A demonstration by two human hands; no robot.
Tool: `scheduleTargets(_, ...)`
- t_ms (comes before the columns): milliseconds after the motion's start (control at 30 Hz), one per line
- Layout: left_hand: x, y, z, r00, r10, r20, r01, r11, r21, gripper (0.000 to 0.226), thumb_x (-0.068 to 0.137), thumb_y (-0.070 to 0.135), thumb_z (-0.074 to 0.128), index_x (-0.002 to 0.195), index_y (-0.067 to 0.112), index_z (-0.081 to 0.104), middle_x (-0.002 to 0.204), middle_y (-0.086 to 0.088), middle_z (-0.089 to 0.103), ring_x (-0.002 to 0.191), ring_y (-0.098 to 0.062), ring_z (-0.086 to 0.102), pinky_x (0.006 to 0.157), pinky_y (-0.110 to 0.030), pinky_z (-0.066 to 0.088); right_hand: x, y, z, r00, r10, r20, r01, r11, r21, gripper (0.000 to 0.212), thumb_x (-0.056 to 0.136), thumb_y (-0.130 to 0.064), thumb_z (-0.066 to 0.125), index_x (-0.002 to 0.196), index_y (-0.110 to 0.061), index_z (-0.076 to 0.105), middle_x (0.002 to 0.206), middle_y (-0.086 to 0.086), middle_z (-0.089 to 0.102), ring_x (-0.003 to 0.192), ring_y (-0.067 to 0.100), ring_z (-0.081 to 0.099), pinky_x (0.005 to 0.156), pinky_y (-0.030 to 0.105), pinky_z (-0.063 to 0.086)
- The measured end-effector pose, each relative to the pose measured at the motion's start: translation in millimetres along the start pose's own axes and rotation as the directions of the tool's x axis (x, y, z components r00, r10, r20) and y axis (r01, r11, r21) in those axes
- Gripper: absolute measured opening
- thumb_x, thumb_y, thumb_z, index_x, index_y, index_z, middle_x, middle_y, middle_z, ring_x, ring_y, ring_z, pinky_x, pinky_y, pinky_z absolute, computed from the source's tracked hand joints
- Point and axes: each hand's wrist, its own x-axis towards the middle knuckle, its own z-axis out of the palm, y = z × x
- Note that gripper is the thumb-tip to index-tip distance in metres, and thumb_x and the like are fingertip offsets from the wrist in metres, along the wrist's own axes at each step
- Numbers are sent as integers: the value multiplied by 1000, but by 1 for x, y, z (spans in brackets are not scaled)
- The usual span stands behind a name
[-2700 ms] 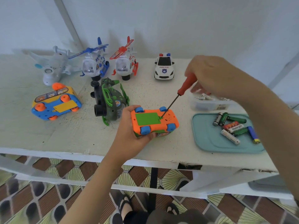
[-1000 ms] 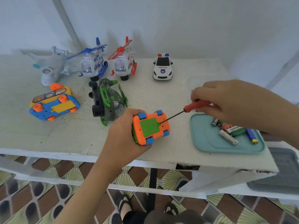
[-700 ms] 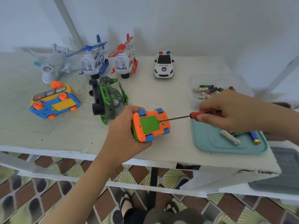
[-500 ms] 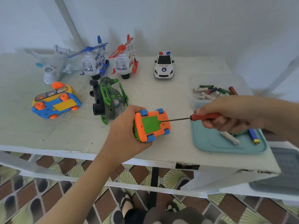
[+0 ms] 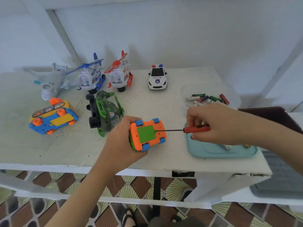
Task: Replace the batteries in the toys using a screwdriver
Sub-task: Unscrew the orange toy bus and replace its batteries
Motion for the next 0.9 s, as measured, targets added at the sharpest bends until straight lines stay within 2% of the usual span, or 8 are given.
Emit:
scheduleTargets(100, 1, -1, 0, 1000, -8, 11, 9, 1000, -25, 63, 56, 52, 70, 106, 63, 34, 97, 11, 61, 82, -8, 62, 70, -31, 55, -3, 5, 9, 947, -199, -252, 106, 934, -341, 30, 93, -40, 42, 96, -20, 64, 88, -5, 59, 75, 15, 59, 60, 27, 45)
scheduleTargets(200, 2, -3, 1, 1000, 9, 12, -8, 1000, -19, 63, 55, 53, 69, 106, 63, 34, 93, 13, 60, 81, -6, 61, 69, -27, 54, -4, 13, 24, 849, -361, -386, 181, 884, -430, 36, 93, -30, 41, 94, -8, 69, 79, 6, 59, 66, 26, 59, 48, 32, 49)
scheduleTargets(333, 3, -5, 1, 1000, -2, -7, 2, 998, -64, 60, 53, 53, 69, 105, 56, 39, 100, 22, 56, 82, -1, 60, 65, -10, 48, -1, 20, 30, 827, -444, -345, 256, 844, -471, 27, 75, 3, 73, 100, -5, 65, 85, 10, 60, 68, 28, 58, 51, 40, 53)
scheduleTargets(433, 2, -6, 2, 1000, -26, -15, 24, 995, -92, 58, 53, 53, 69, 103, 52, 40, 99, 22, 56, 81, -2, 60, 64, -9, 48, 3, 22, 26, 825, -472, -310, 297, 829, -473, 7, 83, -1, 66, 89, -4, 66, 77, 9, 59, 60, 27, 57, 46, 39, 50)
scheduleTargets(600, 0, -2, 8, 999, 54, -3, -54, 998, 14, 61, 57, 53, 67, 108, 49, 35, 96, 19, 57, 86, -2, 57, 71, -19, 49, 5, 18, 6, 943, -280, -182, 234, 942, -239, 15, 93, -30, 54, 82, -21, 58, 73, -8, 54, 67, 10, 52, 66, 24, 41)
scheduleTargets(767, -4, -7, 10, 1000, 14, -10, -14, 1000, -13, 62, 56, 53, 70, 107, 55, 34, 97, 19, 55, 81, -11, 61, 67, -39, 57, 10, 13, 3, 993, -27, -117, 37, 995, 87, 40, 85, -47, 48, 70, -14, 63, 52, 0, 46, 47, 9, 41, 50, 21, 32)
scheduleTargets(833, -5, -9, 10, 1000, -9, -21, 8, 999, -35, 61, 55, 53, 71, 105, 54, 36, 96, 18, 56, 80, -14, 62, 66, -43, 57, 12, 11, 2, 994, 109, -24, -100, 962, 253, 38, 89, -40, 55, 71, -9, 68, 48, -1, 41, 38, 8, 33, 41, 16, 28)
scheduleTargets(900, -5, -8, 10, 999, -28, -30, 27, 998, -54, 61, 54, 54, 71, 103, 54, 35, 104, 19, 55, 80, -12, 61, 65, -40, 57, 12, 11, 5, 949, 259, 177, -314, 794, 521, 35, 92, -33, 58, 70, -7, 65, 47, -4, 40, 34, 6, 27, 35, 16, 23)
